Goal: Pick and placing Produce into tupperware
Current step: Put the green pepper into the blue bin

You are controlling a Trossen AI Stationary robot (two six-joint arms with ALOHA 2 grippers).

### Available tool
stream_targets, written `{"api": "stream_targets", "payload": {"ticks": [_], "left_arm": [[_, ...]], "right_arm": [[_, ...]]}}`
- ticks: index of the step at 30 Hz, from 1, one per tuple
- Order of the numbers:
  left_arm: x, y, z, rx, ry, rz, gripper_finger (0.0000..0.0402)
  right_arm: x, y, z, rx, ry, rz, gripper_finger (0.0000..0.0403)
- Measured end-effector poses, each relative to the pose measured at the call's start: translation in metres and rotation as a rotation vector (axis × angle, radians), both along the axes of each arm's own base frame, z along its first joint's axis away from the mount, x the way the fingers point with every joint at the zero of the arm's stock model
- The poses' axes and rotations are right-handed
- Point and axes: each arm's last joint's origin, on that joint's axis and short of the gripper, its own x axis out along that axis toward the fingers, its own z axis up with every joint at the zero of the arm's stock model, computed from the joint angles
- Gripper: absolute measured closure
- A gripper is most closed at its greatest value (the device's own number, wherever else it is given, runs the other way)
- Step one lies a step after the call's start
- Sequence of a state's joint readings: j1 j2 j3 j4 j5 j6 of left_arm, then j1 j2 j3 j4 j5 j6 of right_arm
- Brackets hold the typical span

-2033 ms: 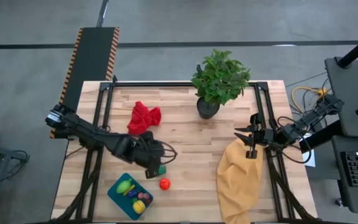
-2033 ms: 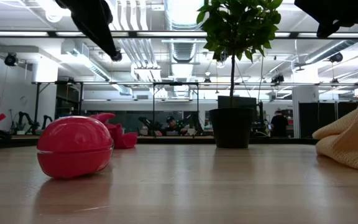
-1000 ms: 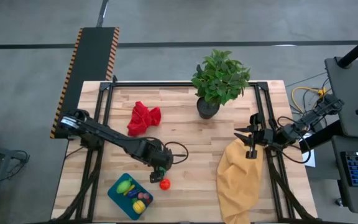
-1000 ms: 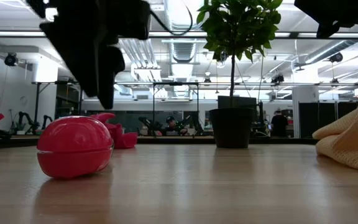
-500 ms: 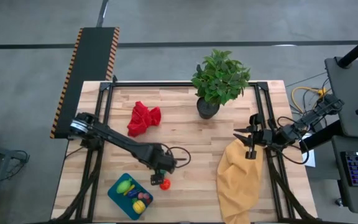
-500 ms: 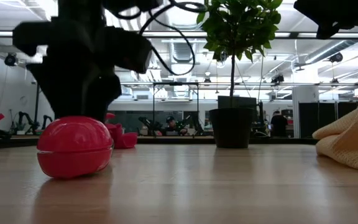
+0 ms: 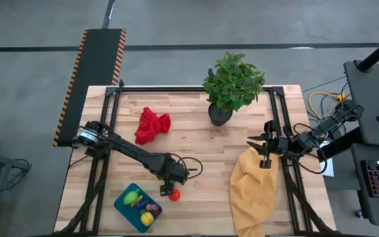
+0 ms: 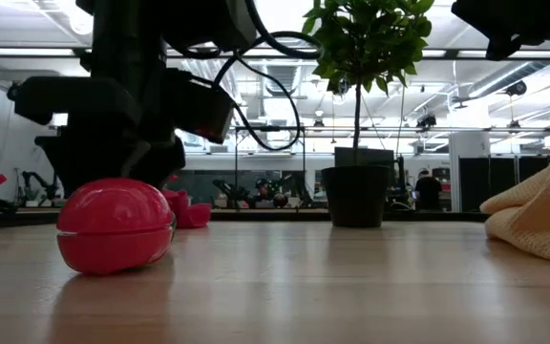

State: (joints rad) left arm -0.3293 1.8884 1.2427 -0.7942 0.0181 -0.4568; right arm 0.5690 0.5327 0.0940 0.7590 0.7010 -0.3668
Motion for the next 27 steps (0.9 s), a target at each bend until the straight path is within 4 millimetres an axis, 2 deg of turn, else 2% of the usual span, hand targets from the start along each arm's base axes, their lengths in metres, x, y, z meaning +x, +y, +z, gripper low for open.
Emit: {"api": "stream_targets", "payload": {"ticks": [5,8,15,27], "left_arm": [[0.0013,-0.0002,0.0083,0.003,-0.041,-0.042,0.0071],[0.0016,-0.0004,0.0078,0.019,-0.052,-0.095,0.0071],[0.0012,0.0001,0.0036,0.028,-0.052,-0.101,0.0079],[0.0003,0.0014,0.0031,0.053,-0.052,-0.098,0.02]], "right_arm": [[0.0,0.0,0.0,0.0,0.0,0.0,0.0335],[0.0,0.0,0.0,0.0,0.0,0.0,0.0335],[0.0,0.0,0.0,0.0,0.0,0.0,0.0335],[0.0,0.0,0.0,0.0,0.0,0.0,0.0335]]}}
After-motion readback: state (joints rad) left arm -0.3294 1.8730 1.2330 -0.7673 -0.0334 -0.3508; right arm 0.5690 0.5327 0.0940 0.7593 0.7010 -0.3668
